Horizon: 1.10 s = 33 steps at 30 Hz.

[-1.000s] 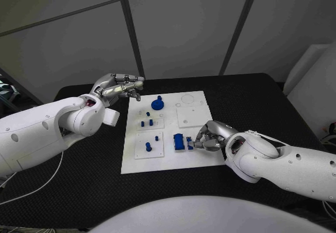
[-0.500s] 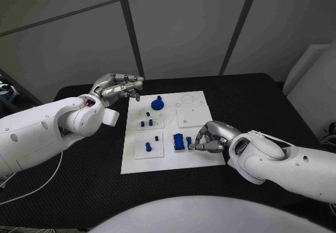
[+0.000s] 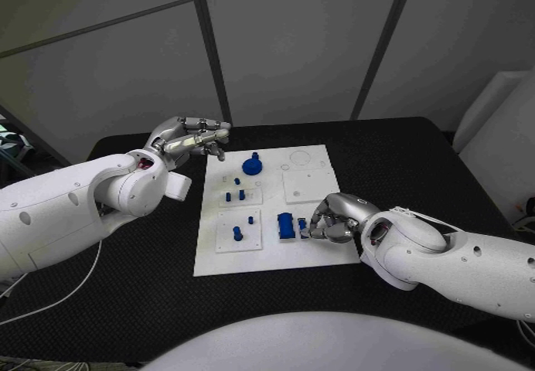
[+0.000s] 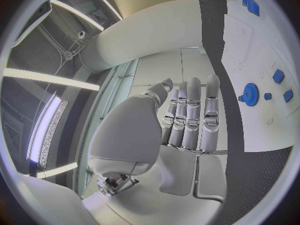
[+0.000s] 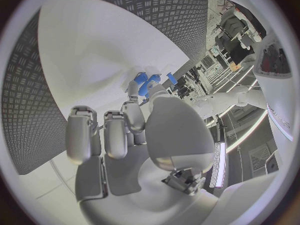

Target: Assemble the parts on the task board

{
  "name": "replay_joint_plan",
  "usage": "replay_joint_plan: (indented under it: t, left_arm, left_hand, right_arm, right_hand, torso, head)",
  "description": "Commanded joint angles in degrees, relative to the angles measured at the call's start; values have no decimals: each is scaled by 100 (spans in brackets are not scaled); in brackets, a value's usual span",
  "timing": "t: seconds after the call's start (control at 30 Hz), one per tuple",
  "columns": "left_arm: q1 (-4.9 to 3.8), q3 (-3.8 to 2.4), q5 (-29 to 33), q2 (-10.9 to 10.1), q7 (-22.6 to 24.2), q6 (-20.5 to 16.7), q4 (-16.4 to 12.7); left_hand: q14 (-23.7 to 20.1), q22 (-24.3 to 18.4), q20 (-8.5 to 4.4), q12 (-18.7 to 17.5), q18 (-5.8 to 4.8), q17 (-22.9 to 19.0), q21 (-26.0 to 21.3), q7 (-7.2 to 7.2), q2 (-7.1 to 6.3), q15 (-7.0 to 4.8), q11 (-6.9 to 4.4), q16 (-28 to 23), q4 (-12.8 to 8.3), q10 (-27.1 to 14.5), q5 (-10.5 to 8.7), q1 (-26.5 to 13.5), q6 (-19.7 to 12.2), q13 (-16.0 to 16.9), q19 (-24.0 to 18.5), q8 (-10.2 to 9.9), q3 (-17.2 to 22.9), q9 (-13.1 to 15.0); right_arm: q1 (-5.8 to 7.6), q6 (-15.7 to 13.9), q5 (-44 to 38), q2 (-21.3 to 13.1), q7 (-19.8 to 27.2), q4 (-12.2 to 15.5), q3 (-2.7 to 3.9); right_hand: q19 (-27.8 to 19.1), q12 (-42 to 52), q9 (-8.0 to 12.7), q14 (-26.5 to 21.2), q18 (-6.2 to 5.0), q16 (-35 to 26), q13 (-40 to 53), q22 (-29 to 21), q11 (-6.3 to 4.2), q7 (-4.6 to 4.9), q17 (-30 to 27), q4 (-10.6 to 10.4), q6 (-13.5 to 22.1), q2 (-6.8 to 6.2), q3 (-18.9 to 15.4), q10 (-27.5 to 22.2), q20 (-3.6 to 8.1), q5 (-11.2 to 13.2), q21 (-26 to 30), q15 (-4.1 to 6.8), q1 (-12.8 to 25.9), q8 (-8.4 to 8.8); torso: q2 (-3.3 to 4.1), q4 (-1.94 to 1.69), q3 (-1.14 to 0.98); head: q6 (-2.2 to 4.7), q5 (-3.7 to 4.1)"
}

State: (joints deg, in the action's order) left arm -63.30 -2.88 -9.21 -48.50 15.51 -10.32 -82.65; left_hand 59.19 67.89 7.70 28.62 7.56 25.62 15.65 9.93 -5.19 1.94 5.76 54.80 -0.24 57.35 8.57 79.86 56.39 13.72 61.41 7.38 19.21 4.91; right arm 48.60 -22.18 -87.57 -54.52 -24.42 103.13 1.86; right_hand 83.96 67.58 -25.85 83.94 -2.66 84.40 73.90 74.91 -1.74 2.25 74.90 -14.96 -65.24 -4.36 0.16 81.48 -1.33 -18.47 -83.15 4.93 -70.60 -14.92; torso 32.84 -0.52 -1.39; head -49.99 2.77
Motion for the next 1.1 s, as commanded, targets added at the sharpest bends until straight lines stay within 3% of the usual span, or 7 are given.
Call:
replay_joint_plan:
  t: [0.03,0.57,0.8,1.0,1.1]
  left_arm:
    - [-5,-3,10,4,35,64,-1]
    - [7,-3,10,22,31,69,9]
    - [12,-3,10,23,29,71,8]
    - [19,-3,10,3,35,66,3]
    - [21,-3,10,-8,44,58,4]
  left_hand:
    - [-20,-9,18,20,285,-6,-21,-6,42,5,0,-18,-46,-21,-18,30,-24,7,28,25,1,-10]
    - [-22,-9,18,26,284,-8,-21,-3,44,6,2,-19,-52,-26,-19,37,-27,7,28,27,3,-10]
    - [-22,-9,18,26,284,-8,-21,-3,44,6,2,-19,-52,-26,-19,37,-27,7,28,27,3,-10]
    - [-22,-9,18,26,284,-8,-21,-3,44,6,2,-19,-52,-26,-19,37,-27,7,28,27,3,-10]
    - [-25,-10,20,33,282,-9,-23,3,43,11,9,-19,-43,-34,-22,20,-33,5,27,29,-5,-12]
  right_arm:
    - [5,97,-90,29,-74,-55,1]
    - [5,-107,-199,183,-59,-310,2]
    - [5,-204,-201,196,-5,-332,3]
    - [6,-500,118,83,364,-198,4]
    - [9,-542,767,-24,773,-146,24]
  right_hand:
    - [164,15,-6,446,30,1,7,546,-14,3,695,0,23,2,-36,29,47,22,-1,53,-81,-40]
    - [173,110,-22,449,34,12,78,567,-33,-18,711,48,-4,139,-83,75,59,154,-13,68,-314,-67]
    - [173,107,-27,450,33,15,78,565,-41,-27,716,71,-4,166,-109,77,65,216,-11,75,-398,-74]
    - [141,1,-21,436,17,-30,6,498,-30,-9,654,56,34,157,-158,31,67,176,39,70,-408,-57]
    - [-11,-398,6,363,-50,-247,-263,196,22,53,365,3,161,133,-258,-165,36,115,270,32,-403,11]
  torso:
    - [-3,4,-2]
    - [4,-5,-1]
    - [-5,11,1]
    - [-16,16,-6]
    - [-22,9,7]
  head:
    - [-1,-5]
    - [-1,7]
    - [-1,-9]
    - [-1,-14]
    - [-1,11]
